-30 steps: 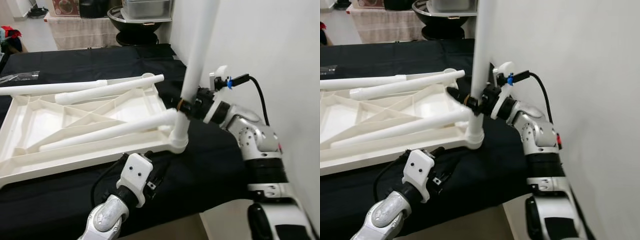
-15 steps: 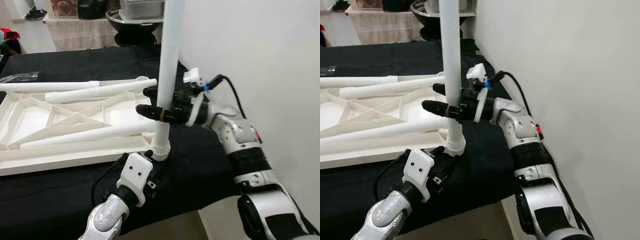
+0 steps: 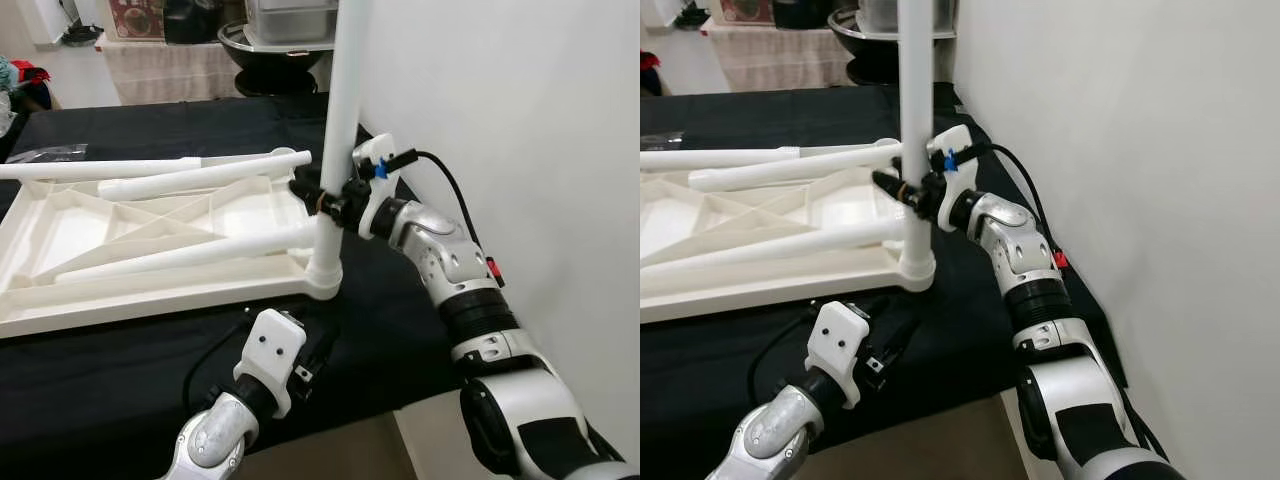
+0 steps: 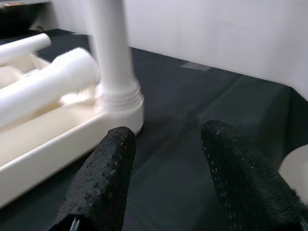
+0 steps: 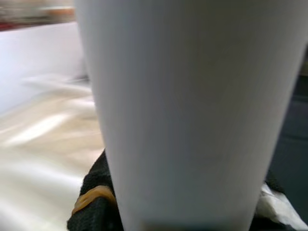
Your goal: Building children table
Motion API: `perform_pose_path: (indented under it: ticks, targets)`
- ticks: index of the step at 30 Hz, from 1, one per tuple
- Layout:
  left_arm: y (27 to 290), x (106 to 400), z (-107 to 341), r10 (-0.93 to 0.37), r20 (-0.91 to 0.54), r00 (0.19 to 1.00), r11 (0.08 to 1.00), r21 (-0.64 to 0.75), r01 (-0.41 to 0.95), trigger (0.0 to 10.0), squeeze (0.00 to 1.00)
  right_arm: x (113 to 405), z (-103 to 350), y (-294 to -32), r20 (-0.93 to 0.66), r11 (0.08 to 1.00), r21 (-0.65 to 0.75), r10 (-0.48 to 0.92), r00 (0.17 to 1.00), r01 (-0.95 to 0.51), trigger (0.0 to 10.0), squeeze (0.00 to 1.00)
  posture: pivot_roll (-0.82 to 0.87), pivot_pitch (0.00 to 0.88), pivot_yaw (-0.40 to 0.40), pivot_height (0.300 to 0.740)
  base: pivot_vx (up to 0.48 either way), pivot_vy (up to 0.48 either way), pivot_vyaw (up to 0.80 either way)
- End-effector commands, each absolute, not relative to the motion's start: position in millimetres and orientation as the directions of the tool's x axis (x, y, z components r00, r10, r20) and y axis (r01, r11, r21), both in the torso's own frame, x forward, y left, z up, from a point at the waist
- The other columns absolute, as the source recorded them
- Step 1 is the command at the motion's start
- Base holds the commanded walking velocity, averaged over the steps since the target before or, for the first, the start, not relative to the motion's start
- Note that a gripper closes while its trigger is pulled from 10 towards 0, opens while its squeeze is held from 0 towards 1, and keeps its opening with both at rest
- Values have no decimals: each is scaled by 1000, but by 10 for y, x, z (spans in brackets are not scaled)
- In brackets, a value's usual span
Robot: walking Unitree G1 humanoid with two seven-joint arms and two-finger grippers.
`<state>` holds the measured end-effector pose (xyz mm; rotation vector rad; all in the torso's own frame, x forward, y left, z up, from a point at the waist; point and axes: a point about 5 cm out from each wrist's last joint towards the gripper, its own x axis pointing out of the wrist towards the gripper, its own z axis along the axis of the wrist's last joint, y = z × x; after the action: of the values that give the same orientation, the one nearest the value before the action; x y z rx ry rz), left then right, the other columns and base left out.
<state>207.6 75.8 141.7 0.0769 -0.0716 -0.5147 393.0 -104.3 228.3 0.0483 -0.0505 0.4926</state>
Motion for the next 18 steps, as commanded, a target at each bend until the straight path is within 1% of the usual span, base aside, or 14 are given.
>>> perform_pose_path:
  ticks: [1, 2, 3, 4, 5, 6, 7, 9, 10, 11, 13, 14, 15, 18]
  targets:
    - [767, 2078, 1410, -494, 46, 868, 867, 96, 489, 10000, 0, 3967, 2209, -1352, -10, 994, 67, 93, 996, -92, 0, 0, 33, 51, -72, 740, 0, 0, 0]
    - [767, 2078, 1410, -494, 46, 868, 867, 96, 489, 10000, 0, 3967, 2209, -1352, -10, 994, 67, 93, 996, -92, 0, 0, 33, 51, -72, 740, 0, 0, 0]
    - [766, 2078, 1407, -495, 44, 868, 867, 97, 489, 10000, 0, 3951, 2162, -1400, -33, 997, 75, 1, 999, 2, 0, 0, 33, 51, -72, 740, 0, 0, 0]
    - [766, 2078, 1407, -495, 44, 868, 867, 97, 489, 10000, 0, 3951, 2162, -1400, -33, 997, 75, 1, 999, 2, 0, 0, 33, 51, -72, 740, 0, 0, 0]
    - [765, 2077, 1405, -496, 44, 867, 866, 98, 490, 10000, 0, 3925, 2129, -1448, -49, 993, 78, -85, 995, 89, 0, 0, 33, 51, -72, 740, 0, 0, 0]
    - [764, 2082, 1411, -497, 45, 867, 865, 99, 491, 10000, 0, 3827, 2095, -1462, -65, 962, 109, -244, 968, 250, 0, 0, 35, 54, -71, 740, 0, 0, 0]
    - [764, 2084, 1413, -497, 46, 866, 865, 100, 491, 10000, 0, 3798, 2089, -1466, -70, 951, 117, -281, 957, 288, 0, 0, 35, 54, -71, 740, 0, 0, 0]
    - [766, 2088, 1416, -496, 47, 867, 866, 99, 491, 10000, 0, 3779, 2107, -1408, -62, 949, 128, -282, 957, 288, 0, 0, 35, 54, -73, 740, 0, 0, 0]
    - [767, 2090, 1418, -496, 47, 867, 866, 99, 490, 10000, 0, 3774, 2123, -1365, -54, 951, 133, -273, 961, 277, 10000, 0, 35, 54, -73, 740, 0, 0, 0]
    - [767, 2090, 1418, -496, 47, 867, 866, 99, 490, 10000, 0, 3774, 2123, -1365, -54, 951, 133, -273, 961, 277, 10000, 0, 35, 54, -73, 740, 0, 0, 0]
    - [770, 2092, 1417, -495, 46, 868, 867, 98, 489, 10000, 0, 3791, 2205, -1174, 9, 973, 164, -168, 986, 164, 10000, 0, 32, 60, -71, 740, 0, 0, 0]
    - [771, 2093, 1415, -494, 46, 868, 867, 98, 489, 10000, 0, 3795, 2241, -1121, 37, 976, 164, -153, 988, 145, 10000, 0, 32, 60, -71, 740, 0, 0, 0]
    - [768, 2092, 1414, -496, 45, 867, 866, 95, 491, 10000, 0, 3794, 2300, -1104, 93, 982, 141, -138, 986, 124, 10000, 1000, 28, 59, -74, 740, 0, 0, 0]
    - [763, 2089, 1410, -497, 44, 867, 866, 93, 492, 10000, 0, 3785, 2338, -1127, 143, 983, 133, -143, 979, 124, 10000, 1000, 28, 59, -74, 740, 0, 0, 0]
